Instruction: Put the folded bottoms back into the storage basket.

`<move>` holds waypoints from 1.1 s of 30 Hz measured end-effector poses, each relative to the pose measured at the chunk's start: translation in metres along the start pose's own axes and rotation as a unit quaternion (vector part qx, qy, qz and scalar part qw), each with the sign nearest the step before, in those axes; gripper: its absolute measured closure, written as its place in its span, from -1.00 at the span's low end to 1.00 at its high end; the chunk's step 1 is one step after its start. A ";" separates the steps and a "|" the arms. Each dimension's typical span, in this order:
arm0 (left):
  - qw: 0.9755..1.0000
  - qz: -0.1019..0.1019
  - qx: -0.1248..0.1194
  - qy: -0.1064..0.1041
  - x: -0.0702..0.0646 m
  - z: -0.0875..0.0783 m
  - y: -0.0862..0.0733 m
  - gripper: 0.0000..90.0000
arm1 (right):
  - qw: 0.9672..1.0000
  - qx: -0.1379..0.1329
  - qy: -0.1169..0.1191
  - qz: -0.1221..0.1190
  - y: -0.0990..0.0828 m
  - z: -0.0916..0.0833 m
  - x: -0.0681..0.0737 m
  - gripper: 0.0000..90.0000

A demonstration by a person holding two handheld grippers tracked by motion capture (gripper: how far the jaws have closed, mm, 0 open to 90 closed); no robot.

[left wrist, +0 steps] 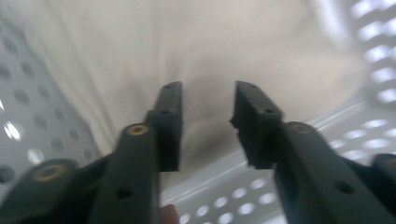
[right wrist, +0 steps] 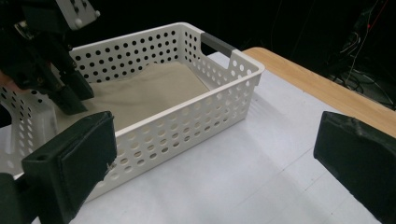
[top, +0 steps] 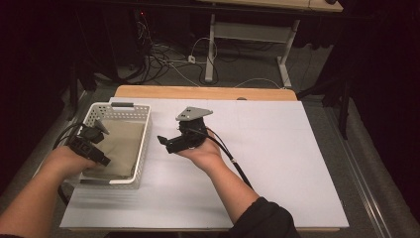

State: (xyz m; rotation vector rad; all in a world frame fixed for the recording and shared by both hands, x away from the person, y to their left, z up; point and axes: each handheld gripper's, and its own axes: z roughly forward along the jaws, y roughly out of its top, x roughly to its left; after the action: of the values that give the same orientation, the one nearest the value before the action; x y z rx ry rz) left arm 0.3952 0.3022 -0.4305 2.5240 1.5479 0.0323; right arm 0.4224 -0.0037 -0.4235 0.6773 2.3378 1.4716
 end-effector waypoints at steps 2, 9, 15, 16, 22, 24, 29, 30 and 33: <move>1.000 0.006 -0.021 0.004 -0.007 -0.001 0.006 0.70 | 1.000 -0.002 0.000 -0.002 0.001 -0.003 0.001 -1.00; 0.998 0.037 0.037 -0.022 -0.026 0.025 0.014 0.80 | 1.000 -0.001 0.000 -0.001 -0.005 -0.009 -0.001 -1.00; 0.996 0.056 0.053 -0.042 -0.037 0.026 0.011 0.80 | 1.000 -0.006 -0.002 0.001 -0.006 -0.012 -0.001 -1.00; 0.997 0.054 0.047 -0.036 -0.037 0.023 0.010 0.80 | 1.000 -0.006 -0.002 0.001 -0.006 -0.013 -0.001 -1.00; 1.000 0.006 -0.004 0.018 -0.011 -0.009 0.001 0.79 | 1.000 -0.010 -0.005 0.001 -0.005 -0.017 0.000 -1.00; 0.999 -0.017 -0.012 0.034 0.001 -0.011 -0.004 0.79 | 1.000 -0.010 -0.005 0.000 -0.005 -0.018 0.000 -1.00; 0.998 -0.032 0.014 0.044 0.017 0.004 -0.017 0.80 | 1.000 -0.005 -0.007 0.001 -0.010 -0.018 -0.002 -1.00; 0.998 -0.033 0.020 0.048 0.019 0.008 -0.019 0.80 | 1.000 -0.003 -0.008 0.001 -0.011 -0.017 -0.003 -1.00; 0.997 -0.033 0.043 0.050 0.022 0.018 -0.023 0.80 | 1.000 0.000 -0.007 0.002 -0.012 -0.016 -0.003 -1.00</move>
State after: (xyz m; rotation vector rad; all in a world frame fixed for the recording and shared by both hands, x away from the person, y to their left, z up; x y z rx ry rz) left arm 0.3869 0.3292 -0.4532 2.5701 1.7057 0.0857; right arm 0.4146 -0.0216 -0.4274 0.6907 2.3272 1.4626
